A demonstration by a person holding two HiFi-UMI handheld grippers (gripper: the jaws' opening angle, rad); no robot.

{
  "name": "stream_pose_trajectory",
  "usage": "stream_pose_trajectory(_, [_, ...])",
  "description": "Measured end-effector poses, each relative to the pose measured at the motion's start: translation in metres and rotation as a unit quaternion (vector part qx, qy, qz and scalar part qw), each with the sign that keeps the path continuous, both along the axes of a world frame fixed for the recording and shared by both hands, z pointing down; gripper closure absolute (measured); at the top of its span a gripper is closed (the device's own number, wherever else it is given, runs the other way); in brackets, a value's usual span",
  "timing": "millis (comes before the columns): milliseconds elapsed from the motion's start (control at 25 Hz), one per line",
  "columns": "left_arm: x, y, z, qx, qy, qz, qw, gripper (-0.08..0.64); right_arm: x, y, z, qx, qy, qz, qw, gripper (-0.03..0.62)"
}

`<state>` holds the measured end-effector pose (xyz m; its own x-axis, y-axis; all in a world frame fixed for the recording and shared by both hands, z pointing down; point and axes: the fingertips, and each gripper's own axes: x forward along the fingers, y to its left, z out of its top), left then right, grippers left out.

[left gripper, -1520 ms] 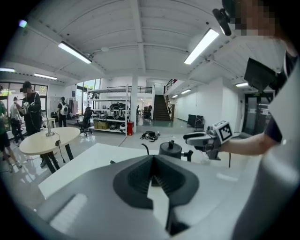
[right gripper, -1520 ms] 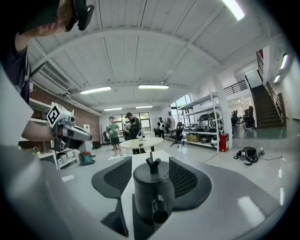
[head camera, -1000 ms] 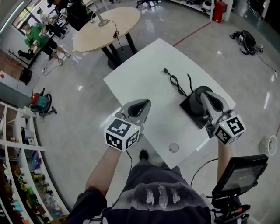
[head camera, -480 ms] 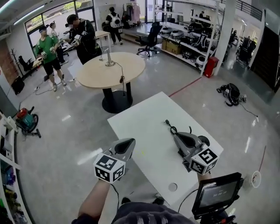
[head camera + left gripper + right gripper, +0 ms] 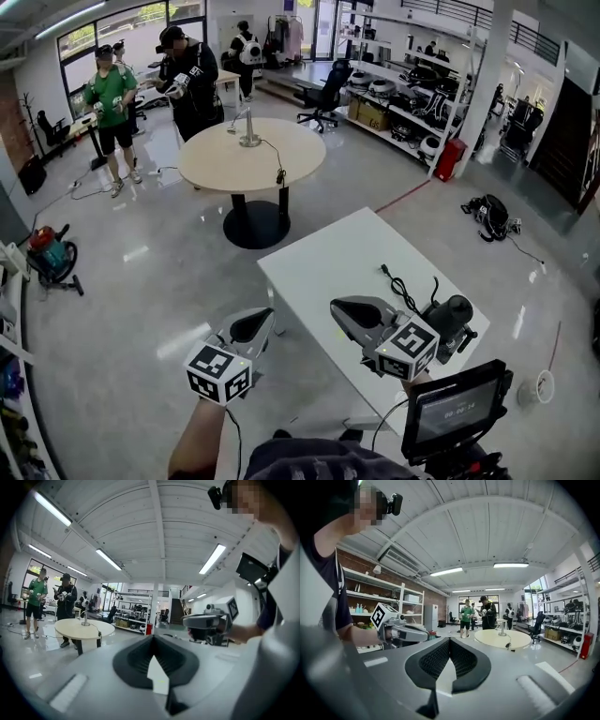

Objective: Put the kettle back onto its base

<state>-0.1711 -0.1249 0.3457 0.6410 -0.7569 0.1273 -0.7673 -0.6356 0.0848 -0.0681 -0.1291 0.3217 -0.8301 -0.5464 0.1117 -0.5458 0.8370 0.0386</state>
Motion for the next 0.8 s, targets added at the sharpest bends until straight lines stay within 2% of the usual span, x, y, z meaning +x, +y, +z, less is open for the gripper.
stream_pose_trajectory(160, [-0.061, 0.004, 0.002, 0.001, 0.0, -0.029, 0.9996, 0.56, -0.066, 0.003, 0.009, -0.002, 0.012, -0.031, 0.999, 0.591])
stream_pose_trajectory(400, [-0.112, 0.026, -0.01, 0.0, 0.02, -0.083, 0.9963, 0.56, -0.115, 0.018, -0.005, 0.0, 0.023, -0.079, 0.997, 0.591])
stream_pose_trajectory(560, [-0.128, 0.031, 0.008, -0.018, 0.026, -0.095, 0.9949, 0.56, -0.134, 0.017, 0.01, -0.024, 0.025, -0.093, 0.995, 0.591])
stream_pose_trajectory(800, [-0.128, -0.002, 0.02, -0.027, 0.022, -0.098, 0.9946, 0.56, -0.139, -0.018, 0.028, -0.035, 0.02, -0.098, 0.994, 0.591])
